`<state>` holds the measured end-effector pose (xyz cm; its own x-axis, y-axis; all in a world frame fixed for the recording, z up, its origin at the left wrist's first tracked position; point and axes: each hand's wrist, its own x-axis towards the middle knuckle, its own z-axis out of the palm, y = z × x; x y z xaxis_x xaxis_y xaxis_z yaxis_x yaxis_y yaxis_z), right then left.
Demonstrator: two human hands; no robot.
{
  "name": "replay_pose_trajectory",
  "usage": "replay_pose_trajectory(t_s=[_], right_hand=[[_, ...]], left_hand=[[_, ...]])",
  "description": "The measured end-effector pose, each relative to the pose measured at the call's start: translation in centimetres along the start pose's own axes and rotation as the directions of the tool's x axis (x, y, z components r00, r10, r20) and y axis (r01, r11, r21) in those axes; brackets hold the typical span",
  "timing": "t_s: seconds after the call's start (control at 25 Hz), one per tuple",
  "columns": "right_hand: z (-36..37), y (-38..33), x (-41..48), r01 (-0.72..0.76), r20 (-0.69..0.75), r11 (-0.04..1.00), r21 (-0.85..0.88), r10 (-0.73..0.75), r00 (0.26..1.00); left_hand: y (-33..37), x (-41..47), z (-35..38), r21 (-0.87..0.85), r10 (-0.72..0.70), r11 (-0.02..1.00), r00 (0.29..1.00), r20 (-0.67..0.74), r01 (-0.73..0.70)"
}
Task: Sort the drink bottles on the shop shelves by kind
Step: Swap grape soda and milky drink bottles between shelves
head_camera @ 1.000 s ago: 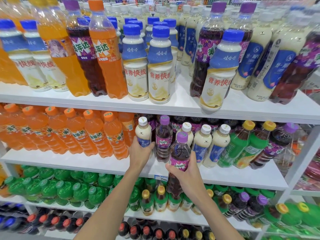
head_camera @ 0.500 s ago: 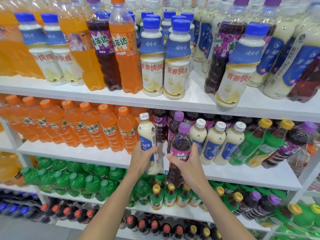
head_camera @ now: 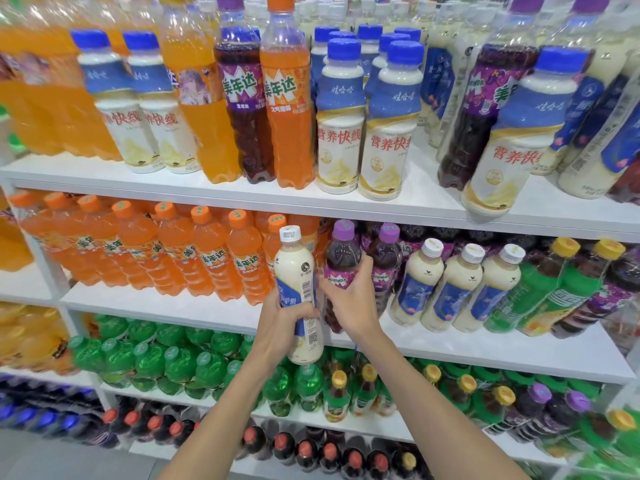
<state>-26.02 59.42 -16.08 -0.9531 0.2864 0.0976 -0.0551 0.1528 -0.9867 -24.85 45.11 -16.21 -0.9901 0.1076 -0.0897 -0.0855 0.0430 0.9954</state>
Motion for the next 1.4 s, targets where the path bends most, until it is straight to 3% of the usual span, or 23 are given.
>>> replay_pose_trajectory(t_s=[0.52,0.84,0.96,1.08,1.4], right_hand=[[5.2,3.4,2.6,-0.012,-0.281,1.000,-0.011,0.009,0.960],[5.1,5.1,1.2,-0.071,-0.278,0.983,-0.172,0.021,0.960],[4.4,5.3,0.6,-0.126,-0.225,0.928,-0.351,0.047,0.973],[4.1,4.4,0.9,-0.179,-0.203,0.799,-0.575,0.072,0.976],[3.9,3.0,1.0,-0.277,-0.237,0.683,-0.676,0.154,0.959]], left_hand=[[0.2,0.4,-1.1,-0.015,-0.021,1.000,0.999,0.039,0.022],[0.3,-0.2,-1.4,-0.014,0.000,1.000,0.998,0.060,0.001],[0.1,-0.5,-1.5,-0.008,0.009,1.000,0.999,0.051,-0.008],[-0.1,-0.7,-1.4,0.001,0.013,1.000,0.998,0.053,-0.013],[-0.4,-0.9,-1.1,-0.012,0.008,1.000,0.996,0.091,-0.007]])
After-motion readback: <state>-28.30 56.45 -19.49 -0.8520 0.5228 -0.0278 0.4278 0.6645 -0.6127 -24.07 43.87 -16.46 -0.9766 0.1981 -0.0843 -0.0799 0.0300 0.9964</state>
